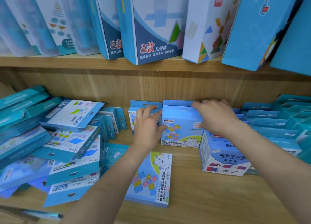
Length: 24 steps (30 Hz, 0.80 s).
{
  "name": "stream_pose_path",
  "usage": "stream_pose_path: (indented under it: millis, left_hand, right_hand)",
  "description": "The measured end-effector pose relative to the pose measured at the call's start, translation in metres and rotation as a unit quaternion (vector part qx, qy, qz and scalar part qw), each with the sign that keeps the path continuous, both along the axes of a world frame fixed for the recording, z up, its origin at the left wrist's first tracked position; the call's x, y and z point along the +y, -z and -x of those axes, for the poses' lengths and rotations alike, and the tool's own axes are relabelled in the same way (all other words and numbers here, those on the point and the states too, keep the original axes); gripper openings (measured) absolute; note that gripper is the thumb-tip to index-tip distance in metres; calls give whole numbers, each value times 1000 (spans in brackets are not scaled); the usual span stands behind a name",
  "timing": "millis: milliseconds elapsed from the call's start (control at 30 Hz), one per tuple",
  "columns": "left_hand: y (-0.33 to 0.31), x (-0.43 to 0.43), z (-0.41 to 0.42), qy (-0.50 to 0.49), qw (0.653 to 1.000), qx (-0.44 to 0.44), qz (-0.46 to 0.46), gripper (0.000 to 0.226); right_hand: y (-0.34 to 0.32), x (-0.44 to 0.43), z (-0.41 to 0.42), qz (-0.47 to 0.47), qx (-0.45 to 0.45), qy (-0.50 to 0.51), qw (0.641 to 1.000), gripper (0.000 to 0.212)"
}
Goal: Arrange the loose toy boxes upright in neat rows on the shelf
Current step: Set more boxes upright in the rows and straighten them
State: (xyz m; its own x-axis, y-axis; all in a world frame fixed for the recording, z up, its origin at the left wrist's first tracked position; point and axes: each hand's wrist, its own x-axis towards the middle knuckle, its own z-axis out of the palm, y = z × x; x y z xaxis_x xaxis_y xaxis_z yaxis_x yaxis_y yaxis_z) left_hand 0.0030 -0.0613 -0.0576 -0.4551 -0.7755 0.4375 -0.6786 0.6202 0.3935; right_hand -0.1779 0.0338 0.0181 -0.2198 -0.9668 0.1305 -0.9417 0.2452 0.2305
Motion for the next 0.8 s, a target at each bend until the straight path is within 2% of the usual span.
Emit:
stream_pose_path:
  millis: [200, 333, 400, 467, 533, 633, 800]
  left_hand:
    - [10, 6, 4, 0, 999, 28, 19, 53]
    - [5, 8, 3, 24, 999, 46, -17, 55]
    - [0, 10, -3, 28, 996, 72, -34, 50]
    - [-7, 14, -14, 24, 993, 112, -33, 36]
    - [-16, 26, -30, 21, 988, 152, -28, 19]
    - [-27, 52, -57, 21, 985, 160, -64, 14]
    - [-33, 73, -115, -4, 994, 112, -5, 24]
  right_hand:
    - [-1, -5, 0, 6, -9, 9, 1000, 49]
    - [1, -2, 1, -3, -84, 31, 996, 58]
    - [3, 6, 3, 36, -146, 35, 988, 58]
    - [2, 17, 2, 121, -191, 11, 974, 49]
    - [-2, 26, -6, 194, -246, -36, 949, 40]
    - [-7, 31, -31, 250, -345, -97, 899, 29]
    - [-1, 19, -79, 214, -535, -161, 801, 21]
